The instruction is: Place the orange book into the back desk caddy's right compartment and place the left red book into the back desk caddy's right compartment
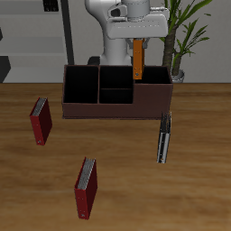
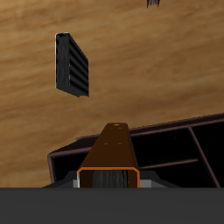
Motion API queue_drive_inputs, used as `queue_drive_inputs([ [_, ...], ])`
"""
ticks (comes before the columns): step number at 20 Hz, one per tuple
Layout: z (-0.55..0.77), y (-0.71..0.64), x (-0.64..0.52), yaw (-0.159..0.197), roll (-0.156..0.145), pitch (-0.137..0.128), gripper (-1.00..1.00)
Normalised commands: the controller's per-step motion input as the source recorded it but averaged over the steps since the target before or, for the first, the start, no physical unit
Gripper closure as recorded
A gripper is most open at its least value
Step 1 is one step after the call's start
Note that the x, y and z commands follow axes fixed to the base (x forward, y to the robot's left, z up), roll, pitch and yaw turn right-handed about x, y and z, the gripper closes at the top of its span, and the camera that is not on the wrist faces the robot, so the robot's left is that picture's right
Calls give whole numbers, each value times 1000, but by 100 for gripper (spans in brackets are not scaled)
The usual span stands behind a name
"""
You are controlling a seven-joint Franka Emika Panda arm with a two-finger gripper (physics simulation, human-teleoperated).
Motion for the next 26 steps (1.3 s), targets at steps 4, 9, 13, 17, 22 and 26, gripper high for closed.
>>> queue_drive_inputs([
  [4, -27, 232, -389, 76, -38, -13, 100],
  [9, 58, 135, -229, 40, -38, -37, 100],
  [13, 5, 195, -189, 27, -6, 7, 100],
  [17, 45, 341, -304, 20, 74, 3, 100],
  [22, 7, 218, -40, 5, 62, 32, 100],
  [26, -57, 64, 84, -8, -8, 34, 100],
])
